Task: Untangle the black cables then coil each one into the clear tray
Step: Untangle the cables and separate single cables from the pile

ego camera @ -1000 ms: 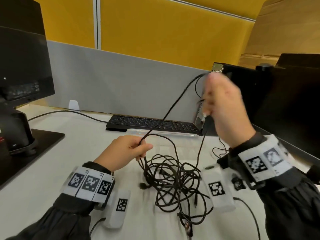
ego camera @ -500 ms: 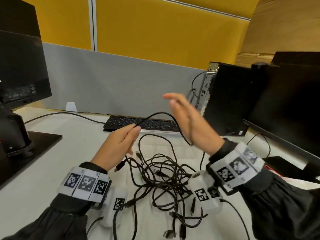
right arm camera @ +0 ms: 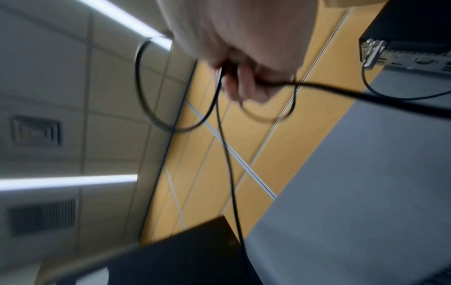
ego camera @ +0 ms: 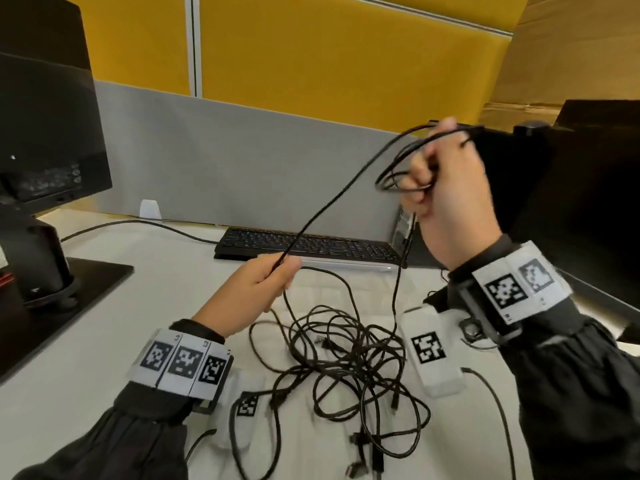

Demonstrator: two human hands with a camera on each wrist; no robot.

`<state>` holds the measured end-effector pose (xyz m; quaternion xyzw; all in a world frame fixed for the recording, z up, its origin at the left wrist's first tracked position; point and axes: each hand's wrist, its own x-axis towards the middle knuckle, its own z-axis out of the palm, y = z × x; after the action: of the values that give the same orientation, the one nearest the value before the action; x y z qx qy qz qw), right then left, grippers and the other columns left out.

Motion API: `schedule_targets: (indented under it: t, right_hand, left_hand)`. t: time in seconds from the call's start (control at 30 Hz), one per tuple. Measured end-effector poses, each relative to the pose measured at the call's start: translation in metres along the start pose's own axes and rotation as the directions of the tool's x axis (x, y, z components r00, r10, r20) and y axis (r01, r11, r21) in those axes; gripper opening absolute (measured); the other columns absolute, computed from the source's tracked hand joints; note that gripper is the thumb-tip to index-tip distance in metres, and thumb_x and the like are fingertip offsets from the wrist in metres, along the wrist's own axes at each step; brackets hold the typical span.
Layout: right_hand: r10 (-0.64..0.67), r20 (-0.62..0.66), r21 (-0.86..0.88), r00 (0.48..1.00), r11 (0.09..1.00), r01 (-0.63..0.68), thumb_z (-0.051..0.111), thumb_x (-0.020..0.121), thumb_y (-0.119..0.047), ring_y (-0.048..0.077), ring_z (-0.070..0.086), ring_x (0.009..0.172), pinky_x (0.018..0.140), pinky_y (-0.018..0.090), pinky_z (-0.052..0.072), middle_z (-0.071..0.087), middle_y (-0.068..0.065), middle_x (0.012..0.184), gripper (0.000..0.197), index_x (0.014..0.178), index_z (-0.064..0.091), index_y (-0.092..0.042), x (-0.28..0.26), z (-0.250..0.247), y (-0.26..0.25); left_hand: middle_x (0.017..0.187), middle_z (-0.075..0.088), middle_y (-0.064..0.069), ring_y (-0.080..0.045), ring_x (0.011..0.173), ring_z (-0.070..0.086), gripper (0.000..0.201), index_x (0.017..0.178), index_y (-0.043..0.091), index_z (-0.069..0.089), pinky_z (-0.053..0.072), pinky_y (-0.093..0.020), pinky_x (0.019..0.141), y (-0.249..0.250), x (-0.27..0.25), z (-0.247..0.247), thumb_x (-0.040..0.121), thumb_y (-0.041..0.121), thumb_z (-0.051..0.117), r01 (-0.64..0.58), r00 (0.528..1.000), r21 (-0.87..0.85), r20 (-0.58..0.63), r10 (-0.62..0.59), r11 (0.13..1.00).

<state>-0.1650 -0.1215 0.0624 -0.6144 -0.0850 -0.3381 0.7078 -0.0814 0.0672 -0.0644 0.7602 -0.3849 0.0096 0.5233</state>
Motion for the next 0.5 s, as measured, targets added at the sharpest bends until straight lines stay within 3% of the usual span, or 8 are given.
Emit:
schedule_targets:
  t: [0.07,0.17,0.27,0.37,0.47,0.5]
  right_hand:
    - [-0.110,-0.175,0.087,0.978,0.988,0.127,0.026,0.103,-0.028,0.008,0.027,0.041,0.037,0.015,0.019,0.032,-0.005,0.052,0.033,0.073,0.035,-0.020,0.006,-0.012,-0.011]
    - [-0.151,-0.264,0.092,0.953,0.979,0.181,0.023,0.104,-0.032,0.009,0.028,0.040,0.037,0.013,0.020,0.033,-0.004,0.050,0.034,0.075,0.036,-0.019,0.009,-0.033,-0.016]
    - [-0.094,-0.223,0.074,0.970,0.991,0.113,0.023,0.103,-0.025,0.007,0.027,0.039,0.036,0.012,0.021,0.033,-0.005,0.049,0.033,0.074,0.036,-0.019,0.007,-0.048,-0.014]
    - [-0.034,-0.127,0.088,0.991,0.995,0.045,0.025,0.103,-0.025,0.006,0.027,0.039,0.037,0.013,0.021,0.034,-0.005,0.048,0.034,0.072,0.037,-0.019,0.004,-0.052,-0.016]
    - [-0.018,-0.075,0.055,0.997,0.998,0.022,0.026,0.103,-0.029,0.007,0.027,0.041,0.038,0.015,0.020,0.035,-0.005,0.049,0.035,0.071,0.038,-0.020,0.005,-0.048,-0.018]
    - [-0.015,-0.060,0.026,0.998,1.000,0.017,0.027,0.103,-0.032,0.008,0.027,0.041,0.039,0.017,0.019,0.035,-0.005,0.049,0.035,0.073,0.038,-0.020,0.004,-0.047,-0.018]
  left_hand:
    - [0.056,0.036,0.006,-0.009,0.050,0.037,0.039,0.067,0.013,0.041,0.039,-0.026,0.054,-0.004,0.000,-0.001,0.098,0.036,0.037,0.035,0.999,0.041,-0.007,-0.034,0.999]
    - [0.051,0.036,0.008,-0.007,0.049,0.035,0.041,0.062,0.015,0.038,0.039,-0.031,0.057,-0.008,0.003,-0.004,0.099,0.033,0.035,0.064,0.996,-0.012,-0.056,-0.064,0.998]
    - [0.052,0.038,0.009,-0.005,0.050,0.035,0.038,0.066,0.014,0.043,0.038,-0.025,0.055,-0.003,0.004,-0.003,0.098,0.032,0.036,0.041,0.999,-0.031,-0.025,-0.041,0.999]
    - [0.064,0.050,0.009,-0.002,0.058,0.046,0.028,0.075,0.016,0.052,0.042,-0.022,0.061,0.008,0.005,0.009,0.094,0.036,0.047,0.045,0.995,0.041,0.086,-0.048,0.998]
    - [0.092,0.061,0.011,-0.004,0.085,0.055,0.017,0.089,0.028,0.056,0.042,-0.019,0.073,0.037,0.013,0.035,0.087,0.045,0.056,-0.038,0.970,0.181,0.244,-0.007,0.983]
    - [0.103,0.060,0.012,-0.004,0.095,0.054,0.024,0.100,0.030,0.055,0.042,-0.020,0.077,0.047,0.016,0.046,0.085,0.048,0.058,-0.071,0.951,0.224,0.310,-0.002,0.972]
